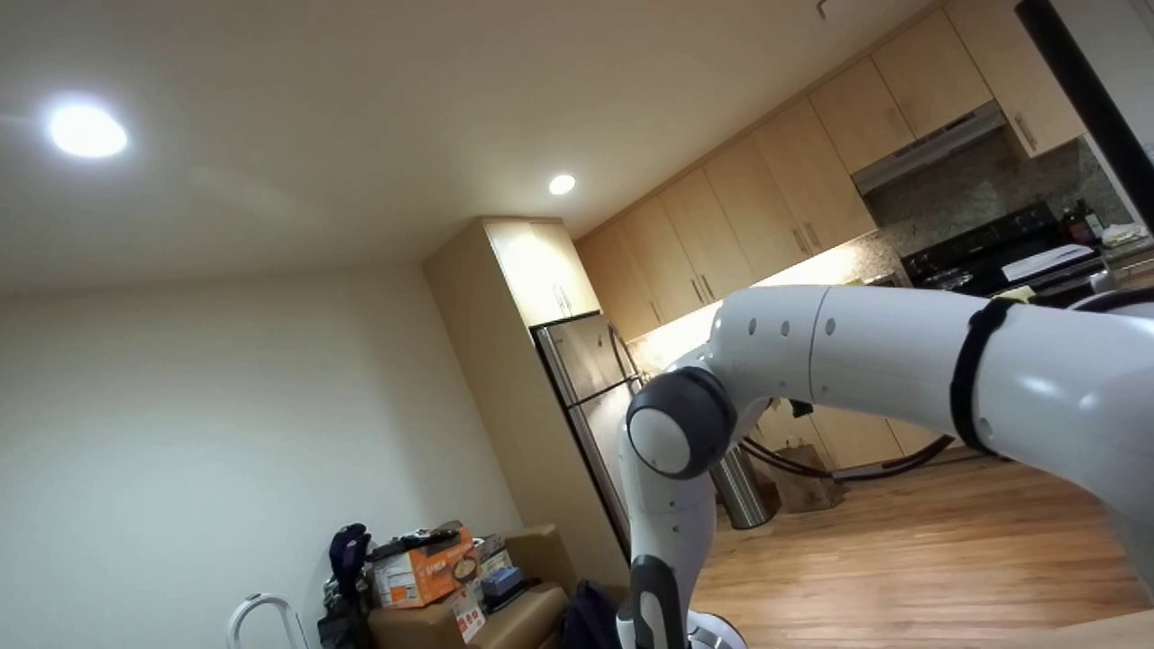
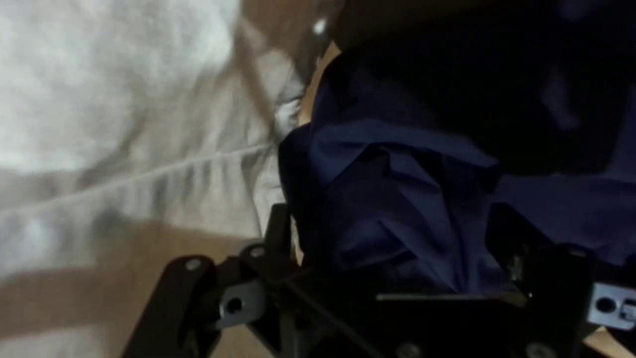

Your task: Remove a black thing from the bag and put it on the couch

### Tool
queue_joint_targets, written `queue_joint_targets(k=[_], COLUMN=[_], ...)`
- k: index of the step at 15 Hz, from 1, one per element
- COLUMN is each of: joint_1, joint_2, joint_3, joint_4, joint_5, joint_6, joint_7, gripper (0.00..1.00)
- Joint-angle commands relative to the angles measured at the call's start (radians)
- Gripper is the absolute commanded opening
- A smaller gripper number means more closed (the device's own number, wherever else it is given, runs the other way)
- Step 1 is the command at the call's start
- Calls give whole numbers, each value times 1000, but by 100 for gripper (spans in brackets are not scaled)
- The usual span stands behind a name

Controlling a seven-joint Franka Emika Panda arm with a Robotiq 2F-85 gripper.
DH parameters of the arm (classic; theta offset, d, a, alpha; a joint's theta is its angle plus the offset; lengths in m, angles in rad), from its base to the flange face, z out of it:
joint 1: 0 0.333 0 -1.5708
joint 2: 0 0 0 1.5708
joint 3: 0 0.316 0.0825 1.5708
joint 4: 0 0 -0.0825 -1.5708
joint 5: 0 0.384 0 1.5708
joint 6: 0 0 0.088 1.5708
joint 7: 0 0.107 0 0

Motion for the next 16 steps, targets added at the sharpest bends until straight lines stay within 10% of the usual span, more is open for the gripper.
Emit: queue_joint_targets(k=[1,3,4,6,16], joint_1=[-30,-3,1,35,51], joint_2=[140,206,232,277,204], joint_3=[-14,-73,-90,-143,-134], joint_4=[59,91,110,154,217], joint_5=[-27,-30,-24,-3,-5], joint_6=[111,174,192,181,-288], joint_7=[-37,-9,3,41,46], gripper=[100,100,75,67,8])
